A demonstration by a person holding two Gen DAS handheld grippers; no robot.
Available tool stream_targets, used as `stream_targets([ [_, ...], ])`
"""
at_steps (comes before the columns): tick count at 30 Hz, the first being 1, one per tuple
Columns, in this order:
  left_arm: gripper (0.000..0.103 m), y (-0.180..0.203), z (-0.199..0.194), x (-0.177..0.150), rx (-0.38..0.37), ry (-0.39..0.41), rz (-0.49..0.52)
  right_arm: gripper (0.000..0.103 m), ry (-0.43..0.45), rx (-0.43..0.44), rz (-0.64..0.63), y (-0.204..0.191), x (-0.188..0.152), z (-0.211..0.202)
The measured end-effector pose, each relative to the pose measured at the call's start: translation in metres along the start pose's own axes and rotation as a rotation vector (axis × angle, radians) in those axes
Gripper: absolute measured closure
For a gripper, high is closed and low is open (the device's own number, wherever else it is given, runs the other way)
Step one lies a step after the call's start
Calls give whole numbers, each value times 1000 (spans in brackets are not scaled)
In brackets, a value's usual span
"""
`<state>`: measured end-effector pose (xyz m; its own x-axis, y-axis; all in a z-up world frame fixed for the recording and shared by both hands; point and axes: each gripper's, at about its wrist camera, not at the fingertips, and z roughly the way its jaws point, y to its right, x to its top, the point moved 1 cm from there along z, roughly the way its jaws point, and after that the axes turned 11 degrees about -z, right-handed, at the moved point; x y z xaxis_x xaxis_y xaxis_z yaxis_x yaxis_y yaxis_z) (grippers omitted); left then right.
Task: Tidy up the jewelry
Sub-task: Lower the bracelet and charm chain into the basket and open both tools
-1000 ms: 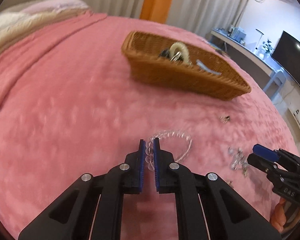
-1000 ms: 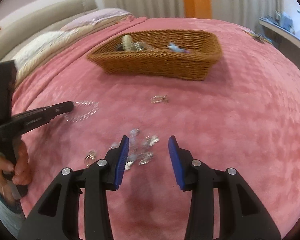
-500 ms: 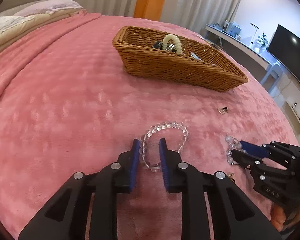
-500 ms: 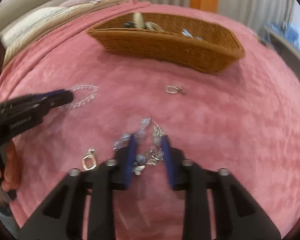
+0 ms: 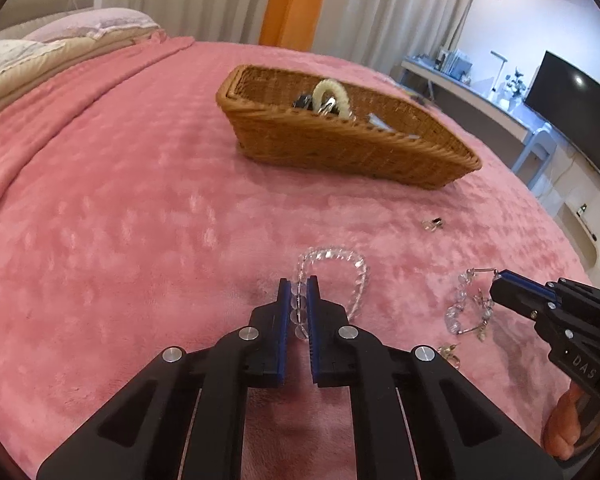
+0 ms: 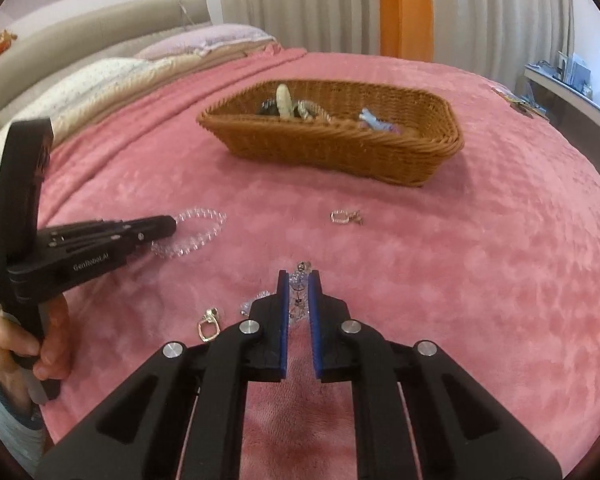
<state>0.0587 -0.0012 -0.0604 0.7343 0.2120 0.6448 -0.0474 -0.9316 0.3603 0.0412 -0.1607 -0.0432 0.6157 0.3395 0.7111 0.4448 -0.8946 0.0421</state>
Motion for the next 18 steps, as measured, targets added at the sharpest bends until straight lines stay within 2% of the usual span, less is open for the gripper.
stream_targets([
  [6, 97, 9, -26, 9, -144, 19, 3, 96, 22, 9, 30, 9, 12, -21],
  [13, 97, 31, -57, 28, -184, 73, 69, 96, 104, -19, 22, 17, 44, -61],
  [18, 97, 49, -74, 56, -207, 122, 97, 95, 148, -49, 6, 29, 78, -74],
])
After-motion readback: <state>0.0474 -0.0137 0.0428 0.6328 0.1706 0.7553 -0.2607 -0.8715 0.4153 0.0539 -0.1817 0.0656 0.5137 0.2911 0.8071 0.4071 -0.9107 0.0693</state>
